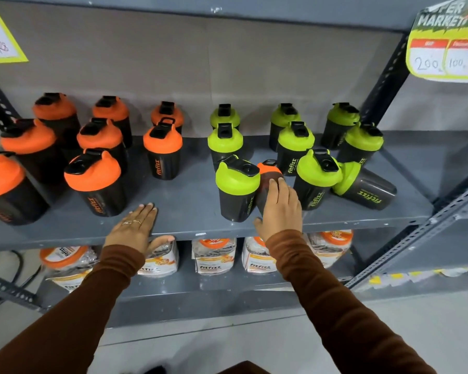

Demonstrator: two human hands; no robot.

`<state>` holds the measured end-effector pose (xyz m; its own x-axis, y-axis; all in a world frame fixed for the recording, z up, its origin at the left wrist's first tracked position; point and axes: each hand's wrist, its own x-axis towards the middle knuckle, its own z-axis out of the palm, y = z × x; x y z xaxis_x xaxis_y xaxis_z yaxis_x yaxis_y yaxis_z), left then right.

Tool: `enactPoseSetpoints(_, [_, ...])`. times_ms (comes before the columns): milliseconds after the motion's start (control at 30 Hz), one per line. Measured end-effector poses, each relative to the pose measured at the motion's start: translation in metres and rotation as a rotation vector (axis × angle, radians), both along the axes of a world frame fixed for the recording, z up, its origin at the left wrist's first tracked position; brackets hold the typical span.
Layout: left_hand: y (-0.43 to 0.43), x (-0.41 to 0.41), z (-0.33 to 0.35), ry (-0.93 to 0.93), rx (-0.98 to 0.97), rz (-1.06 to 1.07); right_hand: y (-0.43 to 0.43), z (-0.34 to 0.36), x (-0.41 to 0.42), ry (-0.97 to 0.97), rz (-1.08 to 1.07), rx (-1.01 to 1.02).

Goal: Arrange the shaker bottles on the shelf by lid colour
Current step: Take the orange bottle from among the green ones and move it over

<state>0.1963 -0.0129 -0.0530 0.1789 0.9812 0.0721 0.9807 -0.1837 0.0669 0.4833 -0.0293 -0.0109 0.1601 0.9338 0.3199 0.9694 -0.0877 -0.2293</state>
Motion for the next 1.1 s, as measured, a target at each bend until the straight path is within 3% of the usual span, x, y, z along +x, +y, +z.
enactPoseSetpoints(100, [0.001,-0.001,0.001,0.008,-0.019,-0.007,0.003,-0.002,0.004,0.019,-0.055,-0.004])
enactPoseSetpoints(400, [0.003,-0.004,0.0,0.03,-0.037,-0.028,-0.031,-0.019,0.011,-0.049,-0.028,0.244])
enactPoseSetpoints(700, [0.004,-0.006,-0.003,0.055,-0.02,-0.039,-0.074,-0.026,0.012,0.224,-0.067,0.462])
enactPoseSetpoints(900, [0.002,-0.004,0.0,0.059,-0.02,-0.04,-0.076,0.024,-0.012,0.742,-0.018,0.837])
enactPoseSetpoints(1000, [0.002,-0.004,0.001,0.051,-0.012,-0.028,-0.071,0.061,-0.04,1.394,0.115,0.852])
enactPoseSetpoints(1067, [0.003,-0.004,0.001,0.051,-0.027,-0.035,-0.065,0.075,-0.059,1.933,0.21,0.762])
enactPoseSetpoints(1100, [0.003,-0.004,0.001,0.051,-0.03,-0.037,-0.061,0.077,-0.067,2.113,0.277,0.681])
